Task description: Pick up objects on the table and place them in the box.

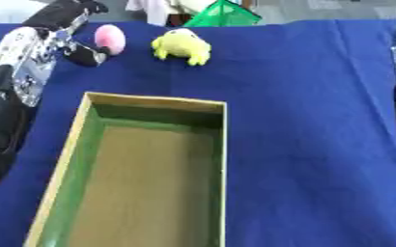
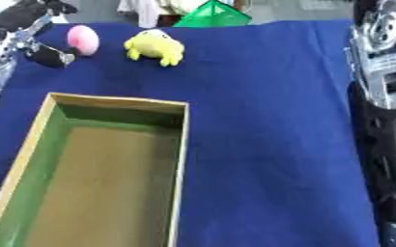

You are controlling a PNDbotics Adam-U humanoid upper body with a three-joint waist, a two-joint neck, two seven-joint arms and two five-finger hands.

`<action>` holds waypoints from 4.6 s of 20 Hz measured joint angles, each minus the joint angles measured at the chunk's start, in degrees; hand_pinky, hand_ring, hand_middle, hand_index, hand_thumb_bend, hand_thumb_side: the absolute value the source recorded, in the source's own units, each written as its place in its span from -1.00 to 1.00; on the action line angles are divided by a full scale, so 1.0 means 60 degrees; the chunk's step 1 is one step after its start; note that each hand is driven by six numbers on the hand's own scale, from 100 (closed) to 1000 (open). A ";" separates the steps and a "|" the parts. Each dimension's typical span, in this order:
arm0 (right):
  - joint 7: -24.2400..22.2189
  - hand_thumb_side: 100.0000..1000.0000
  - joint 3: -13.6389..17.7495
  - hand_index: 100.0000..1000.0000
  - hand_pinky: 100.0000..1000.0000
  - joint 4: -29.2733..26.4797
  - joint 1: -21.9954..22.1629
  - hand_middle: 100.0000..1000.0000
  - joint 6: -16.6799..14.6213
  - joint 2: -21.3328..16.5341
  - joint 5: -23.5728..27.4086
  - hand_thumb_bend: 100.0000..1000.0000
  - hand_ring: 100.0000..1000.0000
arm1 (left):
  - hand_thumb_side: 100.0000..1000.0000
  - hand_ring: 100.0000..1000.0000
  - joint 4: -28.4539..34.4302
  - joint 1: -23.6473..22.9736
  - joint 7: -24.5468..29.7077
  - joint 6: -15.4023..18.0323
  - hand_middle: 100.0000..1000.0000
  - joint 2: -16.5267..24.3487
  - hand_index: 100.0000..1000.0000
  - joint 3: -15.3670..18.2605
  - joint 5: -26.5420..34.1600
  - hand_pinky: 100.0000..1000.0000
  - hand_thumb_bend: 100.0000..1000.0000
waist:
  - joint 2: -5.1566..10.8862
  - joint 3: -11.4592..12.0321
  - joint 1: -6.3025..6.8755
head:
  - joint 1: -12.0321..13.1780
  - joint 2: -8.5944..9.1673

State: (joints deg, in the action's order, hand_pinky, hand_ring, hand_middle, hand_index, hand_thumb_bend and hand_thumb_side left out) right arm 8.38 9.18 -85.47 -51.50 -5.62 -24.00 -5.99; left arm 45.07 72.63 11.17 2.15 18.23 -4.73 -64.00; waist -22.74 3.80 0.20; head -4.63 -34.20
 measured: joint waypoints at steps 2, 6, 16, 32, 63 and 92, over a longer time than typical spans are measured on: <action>-0.0016 1.00 -0.0001 0.64 0.44 0.0012 -0.0052 0.25 -0.0016 0.0000 0.0001 0.50 0.80 | -1.00 0.75 -0.0086 0.0011 -0.0090 -0.0048 0.66 0.0005 0.83 0.0043 -0.0160 0.51 -0.56 | -0.0040 -0.0065 0.0002 | 0.0086 0.0022; -0.0040 1.00 -0.0002 0.64 0.44 0.0027 -0.0123 0.25 -0.0040 0.0000 0.0004 0.50 0.80 | -1.00 0.74 -0.0240 0.0013 -0.0237 -0.0114 0.65 0.0007 0.82 0.0164 -0.0386 0.50 -0.59 | -0.0099 -0.0121 -0.0015 | 0.0260 0.0098; -0.0150 1.00 -0.0013 0.64 0.44 0.0193 -0.0295 0.25 -0.0088 -0.0001 0.0029 0.52 0.80 | -1.00 0.74 -0.0330 0.0108 -0.0653 -0.0477 0.65 0.0128 0.81 0.0252 -0.0622 0.50 -0.65 | -0.0335 -0.0178 -0.0104 | 0.0400 0.0349; -0.0319 1.00 -0.0061 0.64 0.44 0.0483 -0.0501 0.24 -0.0128 -0.0136 0.0196 0.54 0.81 | -1.00 0.60 -0.0449 0.0259 -0.1315 -0.0683 0.51 0.0166 0.77 0.0420 -0.0905 0.38 -0.74 | -0.0788 -0.0267 -0.0137 | 0.0584 0.0565; -0.0293 1.00 0.0010 0.65 0.44 0.0425 0.0027 0.24 -0.0037 -0.0139 0.0301 0.51 0.81 | -1.00 -0.16 -0.0010 0.0274 -0.2392 0.0027 -0.03 0.0168 0.37 -0.0068 -0.0381 -0.35 -0.69 | -0.0241 -0.0077 -0.0039 | 0.0338 0.0086; -0.0056 1.00 0.0150 0.65 0.44 -0.0126 0.0950 0.26 0.0181 0.0017 0.0174 0.46 0.80 | -1.00 -0.11 0.8167 -0.1463 -0.0064 0.0518 0.01 0.2329 0.36 -0.3810 0.4162 -0.32 -0.77 | 0.0796 0.0948 0.0194 | -0.0596 -0.0917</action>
State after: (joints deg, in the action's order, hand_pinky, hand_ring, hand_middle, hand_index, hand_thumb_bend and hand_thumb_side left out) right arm 8.04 10.08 -86.22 -45.80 -4.54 -23.90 -4.95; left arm 94.07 63.86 10.79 5.26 32.20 -27.59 -39.03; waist -17.97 9.49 1.37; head -8.21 -39.71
